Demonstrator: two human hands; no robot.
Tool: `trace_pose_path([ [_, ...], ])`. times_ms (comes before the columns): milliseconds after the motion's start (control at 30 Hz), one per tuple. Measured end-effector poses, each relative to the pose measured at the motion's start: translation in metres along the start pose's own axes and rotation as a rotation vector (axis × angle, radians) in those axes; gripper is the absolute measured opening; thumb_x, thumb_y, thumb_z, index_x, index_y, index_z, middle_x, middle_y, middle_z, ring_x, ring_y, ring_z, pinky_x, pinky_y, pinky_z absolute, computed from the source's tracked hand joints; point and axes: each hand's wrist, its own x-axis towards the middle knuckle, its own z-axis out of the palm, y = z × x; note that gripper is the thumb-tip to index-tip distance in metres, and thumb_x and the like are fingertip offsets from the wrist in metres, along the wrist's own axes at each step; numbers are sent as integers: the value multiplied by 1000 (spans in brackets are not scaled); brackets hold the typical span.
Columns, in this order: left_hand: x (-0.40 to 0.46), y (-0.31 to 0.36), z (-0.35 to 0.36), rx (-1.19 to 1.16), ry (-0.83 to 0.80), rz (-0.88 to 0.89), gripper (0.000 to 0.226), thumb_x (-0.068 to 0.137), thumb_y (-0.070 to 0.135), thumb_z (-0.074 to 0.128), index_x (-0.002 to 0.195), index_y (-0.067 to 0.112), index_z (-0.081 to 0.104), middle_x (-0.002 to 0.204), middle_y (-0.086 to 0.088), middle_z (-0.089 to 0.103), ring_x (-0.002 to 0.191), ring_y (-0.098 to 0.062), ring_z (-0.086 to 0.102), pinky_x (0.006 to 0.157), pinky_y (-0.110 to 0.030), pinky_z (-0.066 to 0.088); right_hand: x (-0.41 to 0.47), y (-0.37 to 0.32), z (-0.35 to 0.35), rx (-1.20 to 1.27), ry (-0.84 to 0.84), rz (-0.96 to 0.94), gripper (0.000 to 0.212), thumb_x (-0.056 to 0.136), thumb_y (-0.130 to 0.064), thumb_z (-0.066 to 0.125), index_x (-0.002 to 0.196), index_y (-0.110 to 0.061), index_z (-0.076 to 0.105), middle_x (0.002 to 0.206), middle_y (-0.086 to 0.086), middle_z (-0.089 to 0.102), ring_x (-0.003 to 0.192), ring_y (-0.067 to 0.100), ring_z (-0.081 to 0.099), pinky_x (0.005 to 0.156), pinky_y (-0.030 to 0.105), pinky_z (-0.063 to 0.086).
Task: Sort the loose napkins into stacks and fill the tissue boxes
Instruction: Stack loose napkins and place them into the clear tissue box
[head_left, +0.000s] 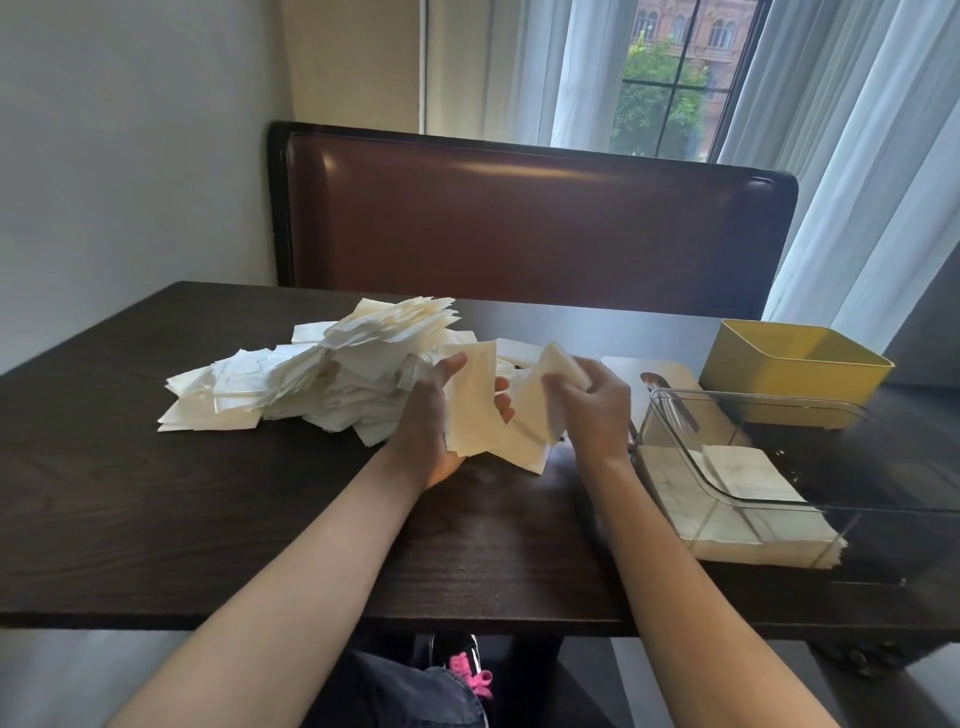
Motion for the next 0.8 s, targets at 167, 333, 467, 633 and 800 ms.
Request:
trace_pose_path([
  [167,-4,0,3,-13,-4,-26,54,99,39,52,136,0,55,87,-15,66,71,-26,63,74,-38,56,-8,-16,-4,334,-14,16,21,88,-9,68,109,-11,68,86,-8,66,81,9,62,70,25,57],
  [333,-7,-1,8,20,-33,-80,50,99,52,52,122,10,67,108,-18,66,87,-34,65,88,-49,53,-15,-25,-7,587,-316,104,27,88,-11,69,114,-14,65,90,-3,68,82,15,67,64,34,58],
  [467,-8,-5,8,142,-94,-151,66,98,68,36,129,17,63,111,-15,73,100,-35,70,90,-50,54,-19,-21,2,154,-385,-37,39,81,-16,78,117,-21,66,109,0,64,91,7,62,64,18,54],
  [633,-10,-2,11,163,-106,-170,61,102,62,29,119,13,63,91,-10,77,78,-27,76,62,-35,61,-17,-14,7,-83,-366,-94,34,91,-20,69,125,-19,63,115,-5,61,102,8,60,77,19,55],
  [800,-12,-1,11,191,-143,-134,53,105,53,34,107,12,66,82,-10,73,70,-28,71,67,-35,56,-17,-14,2,55,-395,-19,19,96,-11,62,113,-13,69,114,3,66,96,13,66,66,16,55],
])
